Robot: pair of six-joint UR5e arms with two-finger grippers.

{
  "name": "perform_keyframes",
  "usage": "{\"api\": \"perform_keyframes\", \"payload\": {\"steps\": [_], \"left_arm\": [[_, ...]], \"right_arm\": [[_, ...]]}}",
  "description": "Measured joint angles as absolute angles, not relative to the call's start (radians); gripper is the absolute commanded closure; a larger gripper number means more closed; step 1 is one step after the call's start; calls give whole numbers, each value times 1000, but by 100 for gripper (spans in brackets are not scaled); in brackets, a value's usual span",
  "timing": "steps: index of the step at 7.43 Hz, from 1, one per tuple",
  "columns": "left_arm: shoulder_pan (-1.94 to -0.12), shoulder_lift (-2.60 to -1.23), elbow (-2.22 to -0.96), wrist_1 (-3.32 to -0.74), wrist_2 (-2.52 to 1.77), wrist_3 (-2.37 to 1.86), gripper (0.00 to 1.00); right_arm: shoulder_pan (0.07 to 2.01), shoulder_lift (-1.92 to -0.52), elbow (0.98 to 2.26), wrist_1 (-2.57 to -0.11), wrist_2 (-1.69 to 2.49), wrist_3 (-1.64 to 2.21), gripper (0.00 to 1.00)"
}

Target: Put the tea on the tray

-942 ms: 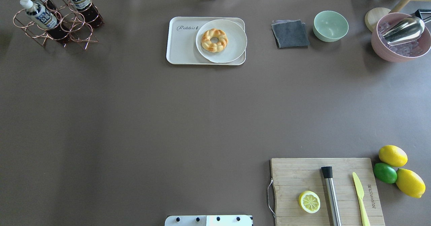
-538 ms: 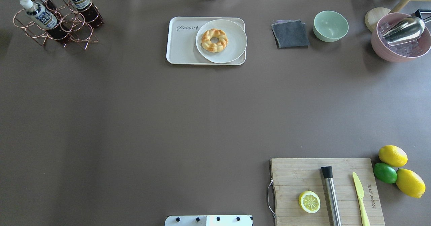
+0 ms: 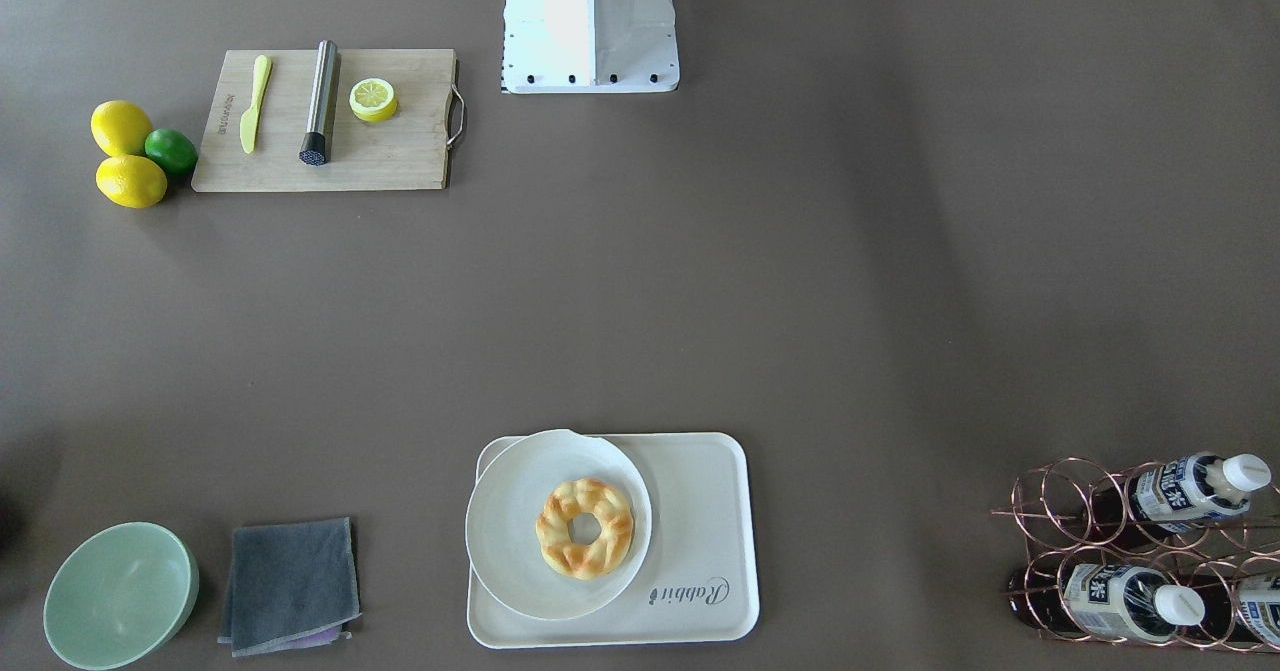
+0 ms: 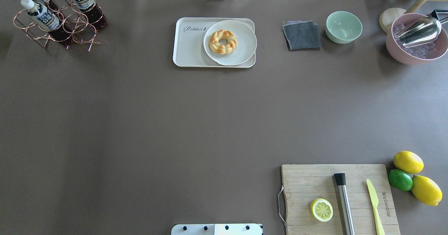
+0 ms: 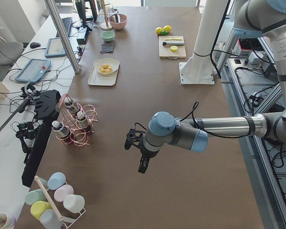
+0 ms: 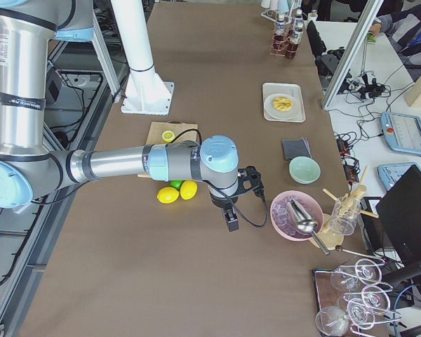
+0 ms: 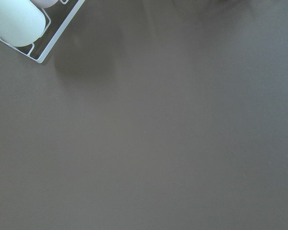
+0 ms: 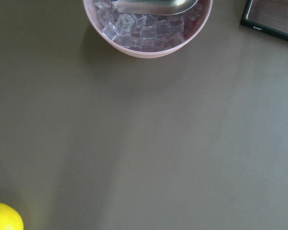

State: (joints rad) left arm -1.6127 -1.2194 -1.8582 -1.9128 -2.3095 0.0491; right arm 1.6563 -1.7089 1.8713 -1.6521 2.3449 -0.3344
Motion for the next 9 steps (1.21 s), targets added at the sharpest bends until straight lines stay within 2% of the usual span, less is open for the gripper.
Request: {"api": "perform_keyframes", "payload": {"steps": [7, 9], "left_arm": [[-1611, -1228, -1868, -1912, -2309, 49, 3], [-1600, -1322, -1851, -1913, -2309, 13, 4]], "right_arm": [[1651, -1710, 1873, -1651, 2347, -334, 1], [1648, -1710, 1872, -1652, 2348, -333, 0]]}}
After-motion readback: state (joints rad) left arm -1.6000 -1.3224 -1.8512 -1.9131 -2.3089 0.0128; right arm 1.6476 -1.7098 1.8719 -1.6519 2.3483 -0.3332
